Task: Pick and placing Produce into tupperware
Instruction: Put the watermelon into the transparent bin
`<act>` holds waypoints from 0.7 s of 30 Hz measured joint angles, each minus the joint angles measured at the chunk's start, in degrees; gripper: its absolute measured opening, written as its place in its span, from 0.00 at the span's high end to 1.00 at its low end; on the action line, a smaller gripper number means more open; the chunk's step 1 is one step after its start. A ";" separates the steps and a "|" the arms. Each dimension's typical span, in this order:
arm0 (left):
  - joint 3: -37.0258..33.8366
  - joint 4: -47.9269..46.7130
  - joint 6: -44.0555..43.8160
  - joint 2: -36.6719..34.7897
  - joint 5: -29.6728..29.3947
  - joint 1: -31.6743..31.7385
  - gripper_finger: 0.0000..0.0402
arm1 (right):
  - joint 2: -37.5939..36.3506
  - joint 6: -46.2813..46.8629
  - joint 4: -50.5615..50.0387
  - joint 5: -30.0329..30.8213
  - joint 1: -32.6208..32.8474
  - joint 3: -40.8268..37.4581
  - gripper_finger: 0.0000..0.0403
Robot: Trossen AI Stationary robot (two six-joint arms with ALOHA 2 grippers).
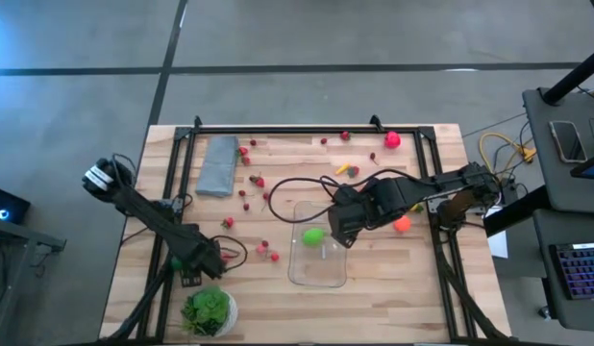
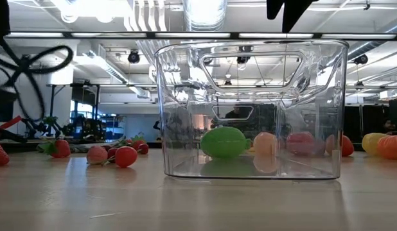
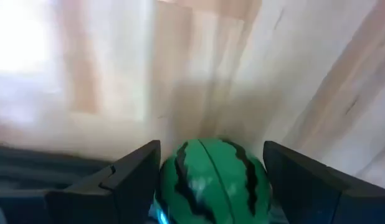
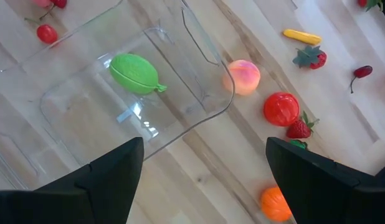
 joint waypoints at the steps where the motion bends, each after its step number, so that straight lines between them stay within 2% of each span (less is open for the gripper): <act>1: 1.00 -0.68 0.58 -0.32 -0.90 0.46 0.34 | 0.00 -0.01 -0.08 0.00 0.00 0.00 0.18; 4: 3.31 -2.03 2.30 0.14 -5.39 2.02 0.34 | 0.00 0.00 -0.21 -0.04 0.00 -0.02 0.18; 6: 5.40 -3.68 2.97 0.00 -6.28 3.22 0.34 | 0.00 0.00 -0.29 -0.12 0.00 -0.02 0.18; 13: 8.76 -5.48 3.25 -0.05 -2.79 3.76 0.34 | 0.00 0.01 -1.45 -0.16 0.11 -0.07 0.18; 21: 9.57 -14.65 1.22 -0.05 -1.22 3.73 0.33 | 0.00 0.17 -1.95 -0.20 0.99 -0.07 0.18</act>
